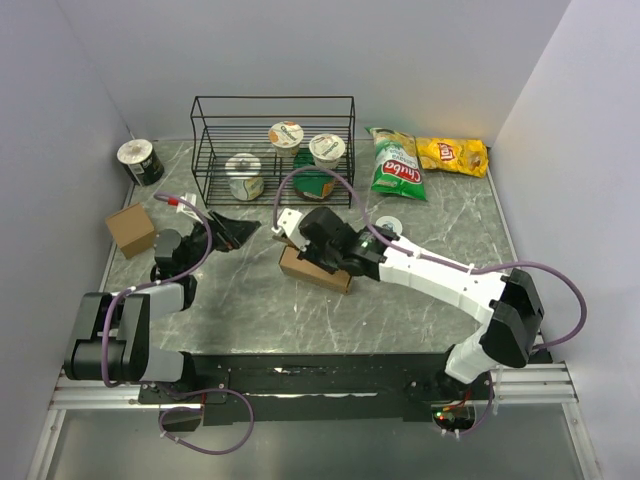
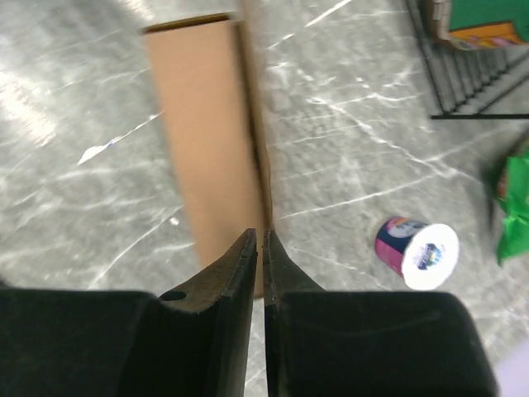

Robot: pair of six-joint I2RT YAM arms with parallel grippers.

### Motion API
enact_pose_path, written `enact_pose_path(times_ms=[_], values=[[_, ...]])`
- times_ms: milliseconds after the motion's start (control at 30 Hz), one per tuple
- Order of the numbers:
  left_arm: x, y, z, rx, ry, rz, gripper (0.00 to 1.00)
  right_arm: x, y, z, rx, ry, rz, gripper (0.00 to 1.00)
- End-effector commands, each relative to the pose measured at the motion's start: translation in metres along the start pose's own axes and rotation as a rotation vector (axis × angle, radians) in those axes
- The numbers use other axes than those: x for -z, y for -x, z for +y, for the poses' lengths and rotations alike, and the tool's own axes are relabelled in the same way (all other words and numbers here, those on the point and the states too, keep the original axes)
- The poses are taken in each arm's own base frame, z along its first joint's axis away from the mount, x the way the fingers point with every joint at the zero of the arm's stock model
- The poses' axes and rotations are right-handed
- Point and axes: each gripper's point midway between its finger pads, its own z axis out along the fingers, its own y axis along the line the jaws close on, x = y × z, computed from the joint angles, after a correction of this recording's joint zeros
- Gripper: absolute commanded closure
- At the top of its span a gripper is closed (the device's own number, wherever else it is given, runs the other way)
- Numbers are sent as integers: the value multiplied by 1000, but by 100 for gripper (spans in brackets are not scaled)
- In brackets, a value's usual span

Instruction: Fold the paper box

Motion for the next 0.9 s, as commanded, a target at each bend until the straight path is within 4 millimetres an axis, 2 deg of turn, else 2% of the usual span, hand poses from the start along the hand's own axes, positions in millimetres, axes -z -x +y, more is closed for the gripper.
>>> enact_pose_path(times_ms=[0,133,233,267,433,467,533,567,633,667,733,767,800,867], values=[[3,5,-20,-165,-116,-11,4,8,5,8,23,162,-1,85],[6,-7,-24,-190,-181,17,4,-4,-1,1,26,135,31,85],[6,-14,-21,-192,-205,39,4,-4,3,-6,11,98,4,75],[6,-18,-19,-187,-209,52,4,-1,7,-10,-9,79,-13,70],[2,-19,-17,-221,-237,45,4,13,17,-27,-91,25,-61,55],[1,-20,-15,-219,-234,49,4,18,19,-30,-133,16,-74,46],[-1,-19,-14,-230,-242,51,4,23,15,-34,-180,7,-68,39],[-2,-18,-14,-235,-245,50,4,30,14,-39,-229,-11,-79,29],[-4,-14,-14,-243,-239,40,4,32,3,-41,-276,-31,-75,19],[-6,-12,-13,-247,-230,35,4,36,-8,-44,-332,-50,-72,12],[-12,-7,-2,-239,-168,38,4,37,-19,-48,-392,-63,-77,9],[-13,-6,1,-241,-149,37,4,37,-33,-50,-446,-68,-68,8],[-15,-5,5,-234,-122,41,4,37,-38,-49,-466,-65,-72,8],[-16,7,5,-264,-80,6,4,36,-48,-46,-521,-65,-89,8]])
